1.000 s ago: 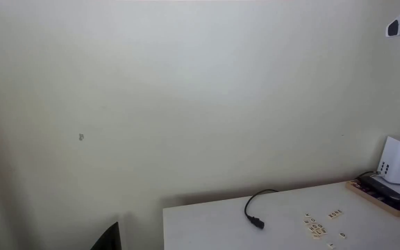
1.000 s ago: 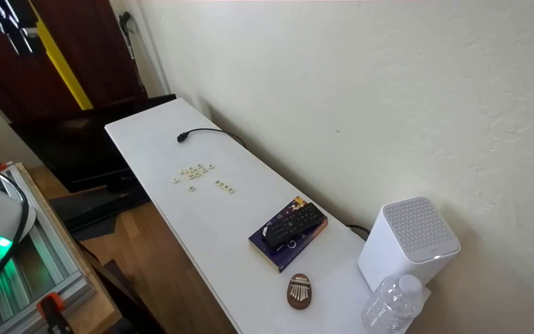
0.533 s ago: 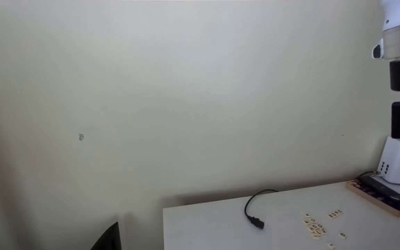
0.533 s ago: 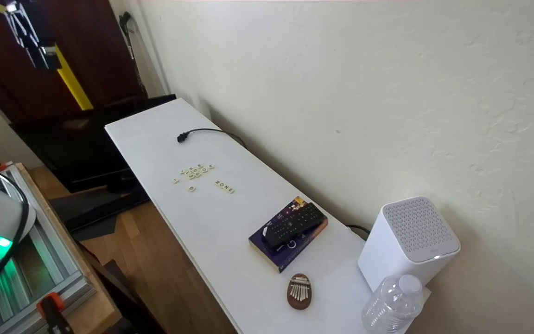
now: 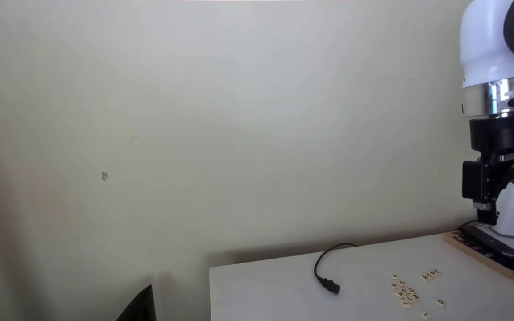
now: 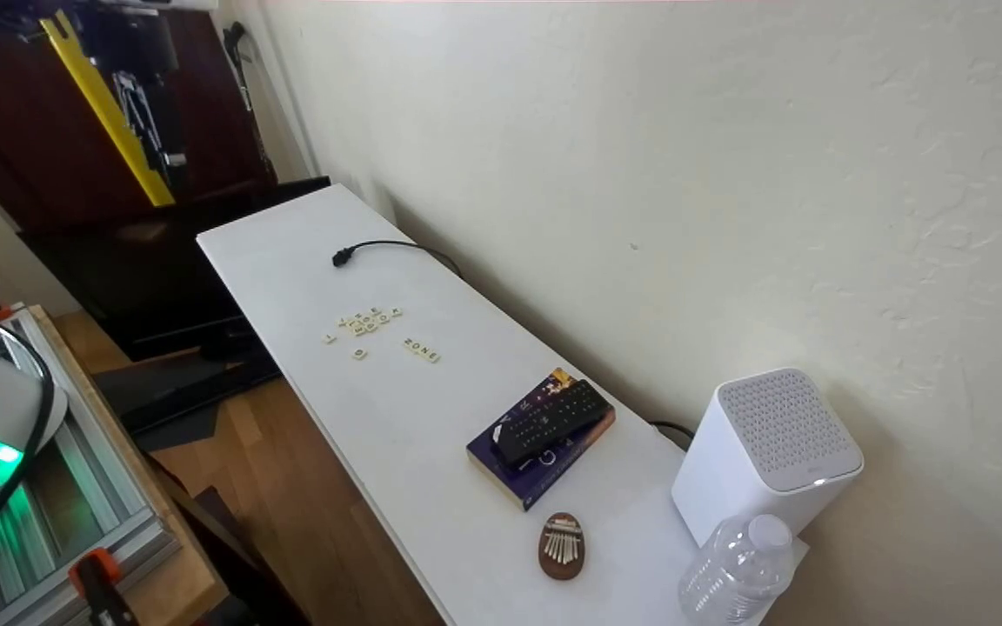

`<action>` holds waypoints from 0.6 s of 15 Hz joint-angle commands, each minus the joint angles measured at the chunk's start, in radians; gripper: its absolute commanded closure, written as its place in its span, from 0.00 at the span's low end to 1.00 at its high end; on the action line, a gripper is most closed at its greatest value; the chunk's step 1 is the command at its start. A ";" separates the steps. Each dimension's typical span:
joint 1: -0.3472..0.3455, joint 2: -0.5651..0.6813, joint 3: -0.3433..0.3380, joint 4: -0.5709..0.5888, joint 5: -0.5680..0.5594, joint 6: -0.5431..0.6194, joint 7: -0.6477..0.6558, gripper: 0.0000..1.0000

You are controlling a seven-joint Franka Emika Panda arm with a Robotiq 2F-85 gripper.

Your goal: Replace the z tile letter with the l tile letter

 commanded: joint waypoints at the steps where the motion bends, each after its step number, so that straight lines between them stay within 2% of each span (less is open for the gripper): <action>1: -0.041 0.099 -0.053 0.001 -0.031 0.076 -0.011 0.00; 3: -0.054 0.119 -0.074 0.002 -0.042 0.083 -0.020 0.00; 4: -0.035 0.087 -0.066 0.002 -0.017 0.057 -0.008 0.00; 9: -0.045 0.117 -0.080 0.005 -0.022 0.067 -0.014 0.00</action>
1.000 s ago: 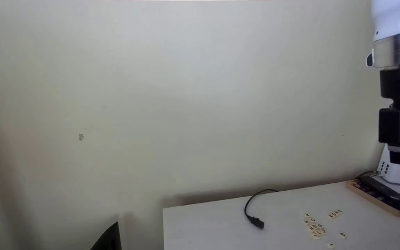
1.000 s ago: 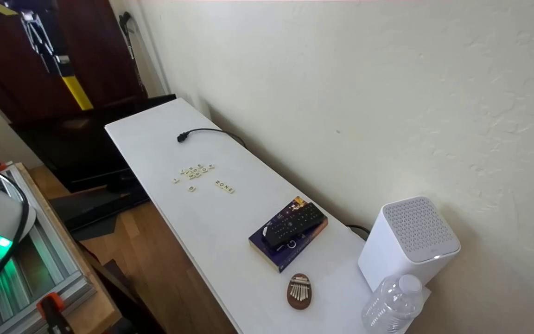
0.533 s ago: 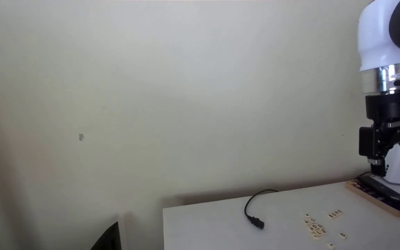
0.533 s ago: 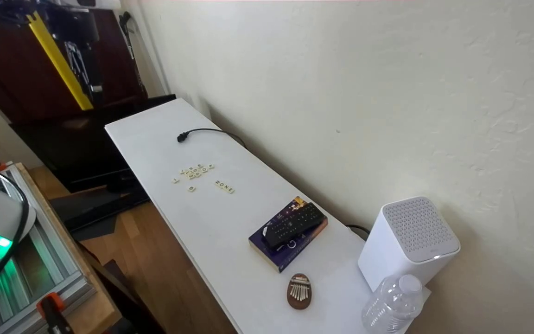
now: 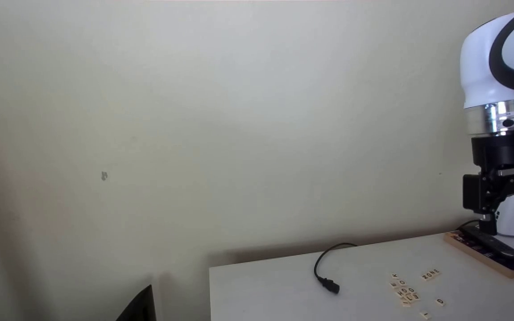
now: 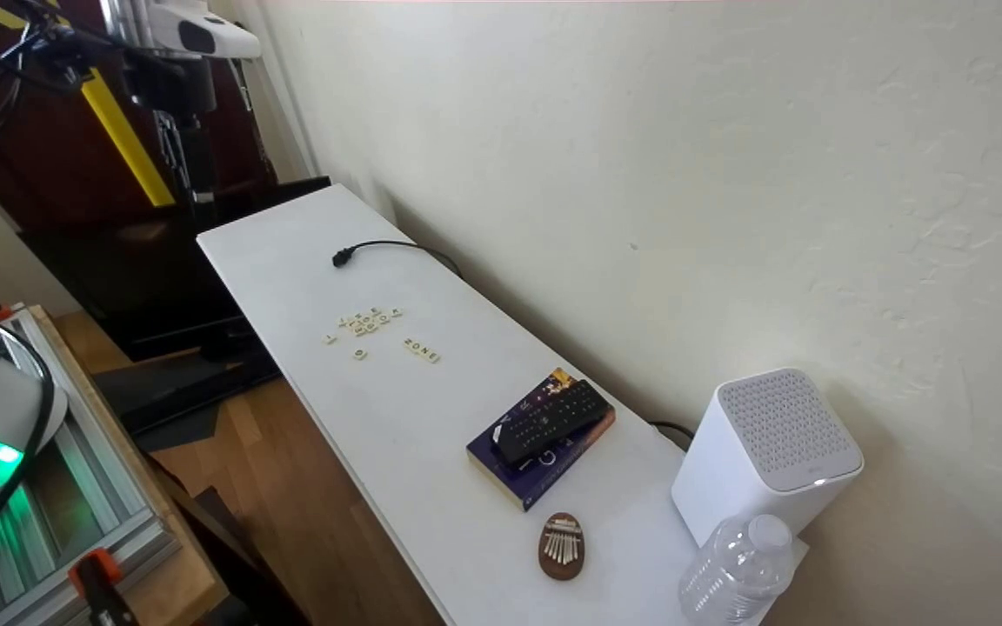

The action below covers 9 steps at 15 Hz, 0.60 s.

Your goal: Replace the z tile letter with the l tile letter

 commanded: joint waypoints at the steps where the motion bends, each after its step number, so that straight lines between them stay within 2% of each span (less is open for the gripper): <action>1: 0.004 0.026 0.000 0.005 -0.006 0.015 0.034 0.00; 5: -0.035 0.174 -0.013 0.049 -0.028 0.113 0.120 0.00; 9: -0.055 0.319 -0.054 0.091 -0.044 0.283 0.094 0.00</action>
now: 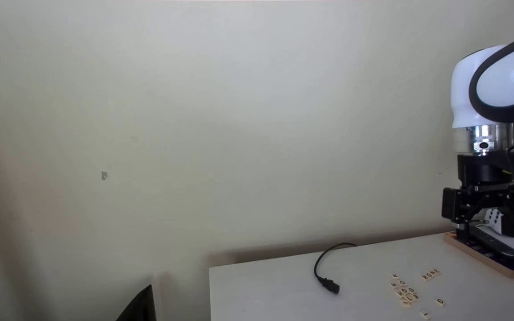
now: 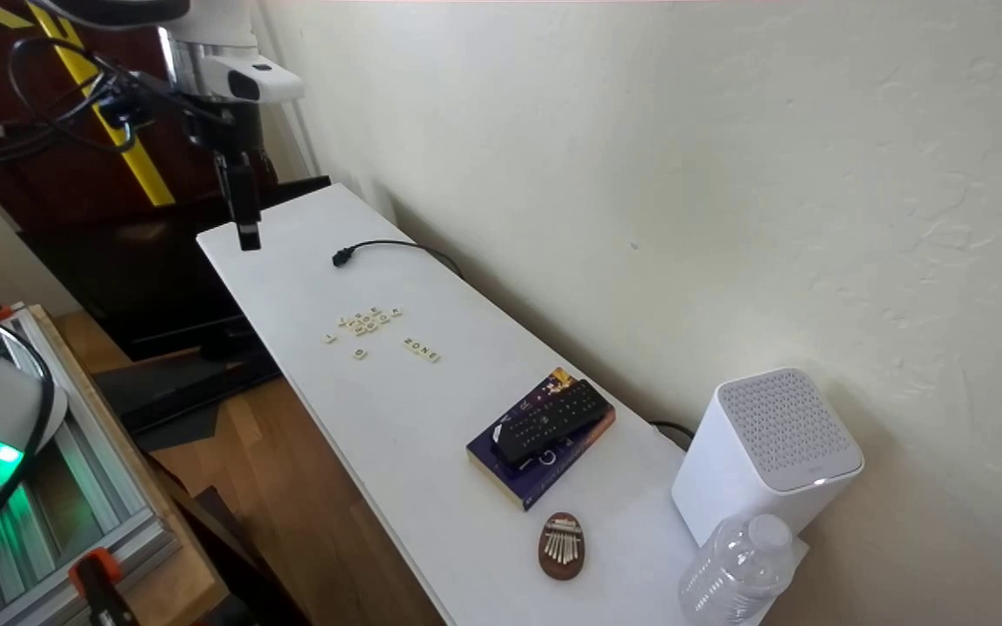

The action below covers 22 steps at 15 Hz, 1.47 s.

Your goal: Replace the z tile letter with the l tile letter

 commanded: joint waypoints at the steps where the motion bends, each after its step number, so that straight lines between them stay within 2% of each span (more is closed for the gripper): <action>1: -0.017 0.165 -0.039 0.073 -0.044 0.126 -0.001 0.00; 7: -0.018 0.326 -0.122 0.149 -0.075 0.291 -0.109 0.00; 8: -0.001 0.267 -0.119 0.112 -0.052 0.250 -0.074 0.00; 13: 0.004 0.285 -0.127 0.121 -0.052 0.258 -0.080 0.00; 17: 0.023 0.361 -0.177 0.113 -0.231 0.433 0.076 0.00; 19: 0.039 0.407 -0.216 0.121 -0.301 0.509 0.108 0.00; 22: 0.062 0.497 -0.261 0.144 -0.282 0.596 0.073 0.00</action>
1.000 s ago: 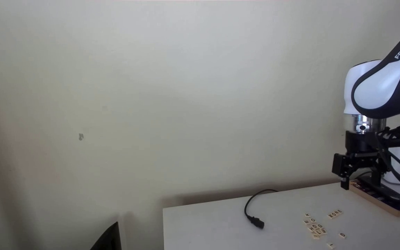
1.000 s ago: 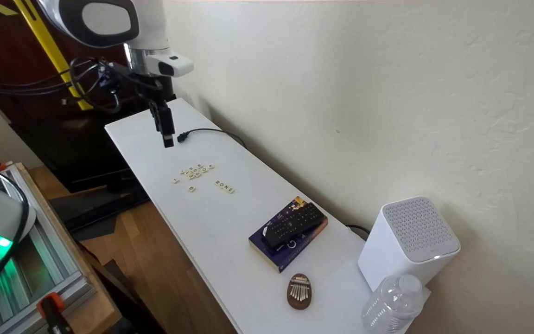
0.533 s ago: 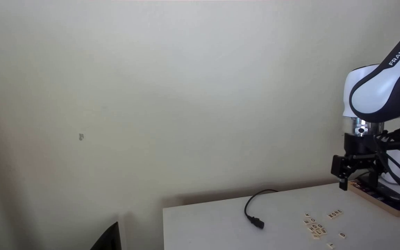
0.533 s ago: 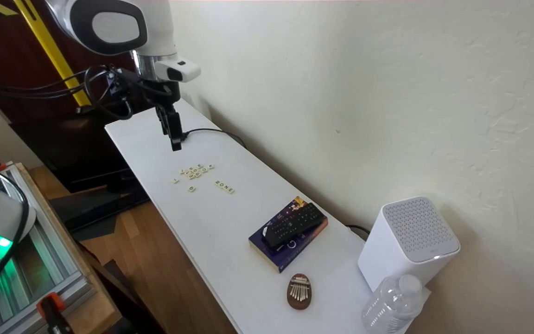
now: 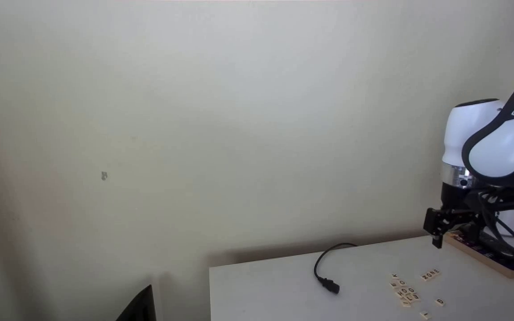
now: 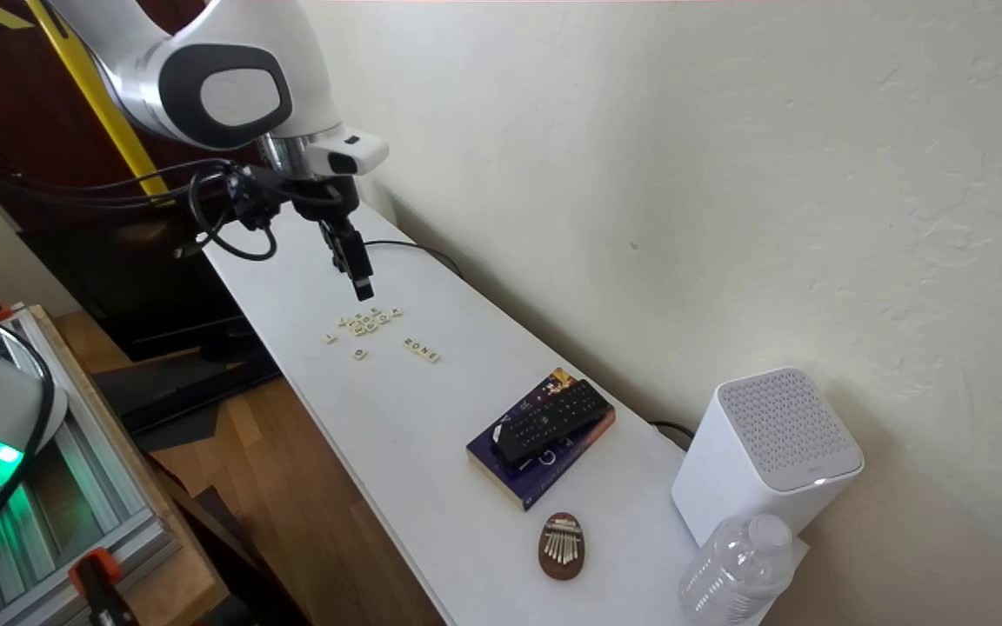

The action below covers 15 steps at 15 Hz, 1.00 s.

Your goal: Replace the z tile letter with the l tile letter

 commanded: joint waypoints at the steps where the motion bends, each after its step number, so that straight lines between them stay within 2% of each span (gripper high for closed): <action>1: 0.042 0.117 -0.058 0.038 0.004 0.093 -0.006 0.00; 2: 0.042 0.142 -0.059 0.049 0.027 0.105 -0.033 0.00; 3: 0.044 0.167 -0.062 0.060 0.040 0.115 -0.053 0.08; 4: 0.040 0.189 -0.057 0.073 0.056 0.119 -0.078 0.28; 9: 0.028 0.291 -0.040 0.148 0.109 0.174 -0.159 0.64; 13: -0.011 0.360 0.020 0.197 0.180 0.197 -0.234 0.92; 14: -0.013 0.380 0.029 0.211 0.191 0.199 -0.246 0.98; 15: -0.012 0.397 0.033 0.222 0.199 0.197 -0.254 1.00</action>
